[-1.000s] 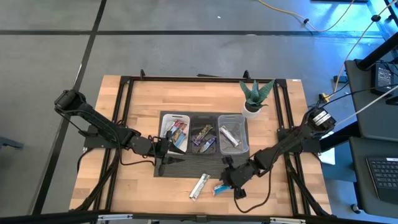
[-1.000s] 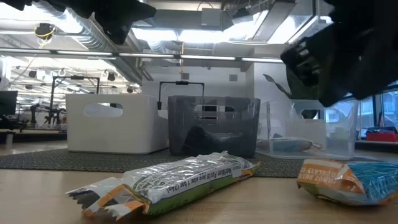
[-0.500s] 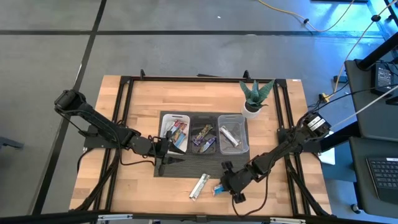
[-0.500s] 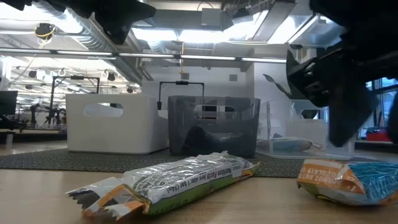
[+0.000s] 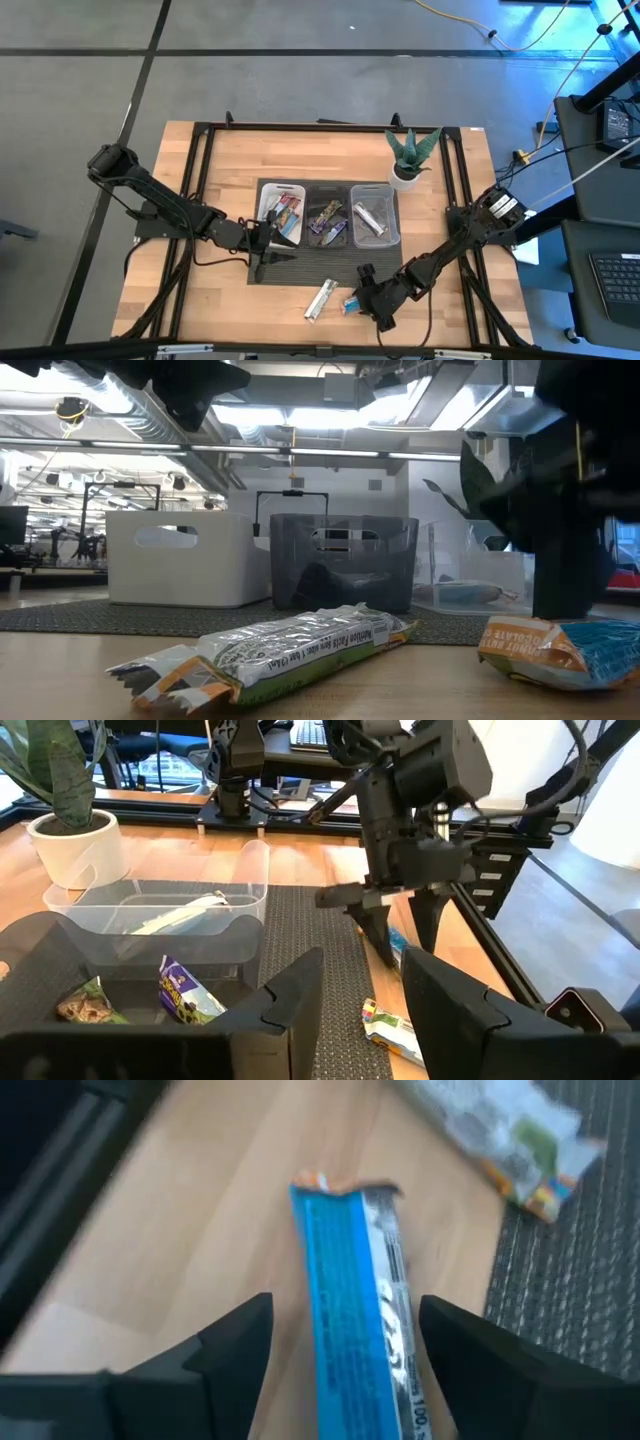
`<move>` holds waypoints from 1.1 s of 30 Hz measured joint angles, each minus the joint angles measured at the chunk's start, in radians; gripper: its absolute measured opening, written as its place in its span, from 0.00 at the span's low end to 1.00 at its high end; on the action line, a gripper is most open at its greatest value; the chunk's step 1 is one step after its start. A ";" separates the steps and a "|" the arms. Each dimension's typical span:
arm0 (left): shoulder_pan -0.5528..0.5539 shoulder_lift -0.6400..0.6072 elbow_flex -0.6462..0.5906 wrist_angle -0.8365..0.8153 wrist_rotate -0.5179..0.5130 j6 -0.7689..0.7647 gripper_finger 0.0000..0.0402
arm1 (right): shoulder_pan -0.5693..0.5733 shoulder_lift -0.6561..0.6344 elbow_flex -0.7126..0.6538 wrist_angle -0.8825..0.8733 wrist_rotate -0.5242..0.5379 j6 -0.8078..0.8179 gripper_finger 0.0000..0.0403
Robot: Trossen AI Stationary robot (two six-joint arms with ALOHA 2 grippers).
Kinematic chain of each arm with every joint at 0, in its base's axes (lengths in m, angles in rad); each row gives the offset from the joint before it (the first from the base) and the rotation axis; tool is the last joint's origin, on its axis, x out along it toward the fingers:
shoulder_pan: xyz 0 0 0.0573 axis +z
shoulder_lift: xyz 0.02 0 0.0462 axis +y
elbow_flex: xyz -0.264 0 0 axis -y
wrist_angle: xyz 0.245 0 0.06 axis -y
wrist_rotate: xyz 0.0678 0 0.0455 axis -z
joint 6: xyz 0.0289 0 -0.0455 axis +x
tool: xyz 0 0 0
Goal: Pick and place Granola Bars by type
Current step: Put the yellow granola bar into the transparent bin
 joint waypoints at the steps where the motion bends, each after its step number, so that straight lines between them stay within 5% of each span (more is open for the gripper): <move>1: 0.000 0.000 0.000 0.000 0.000 0.000 0.32 | 0.000 0.011 0.000 0.000 0.000 0.013 0.64; 6: 0.000 0.000 0.000 0.000 0.000 0.000 0.33 | -0.003 0.027 0.002 0.010 -0.027 0.086 0.61; 17: 0.000 0.000 0.000 0.000 0.000 0.001 0.33 | -0.003 0.029 0.002 0.001 0.003 0.031 0.29; 33: 0.000 0.000 0.000 0.000 0.000 0.000 0.33 | 0.000 -0.050 -0.004 -0.015 -0.037 0.054 0.26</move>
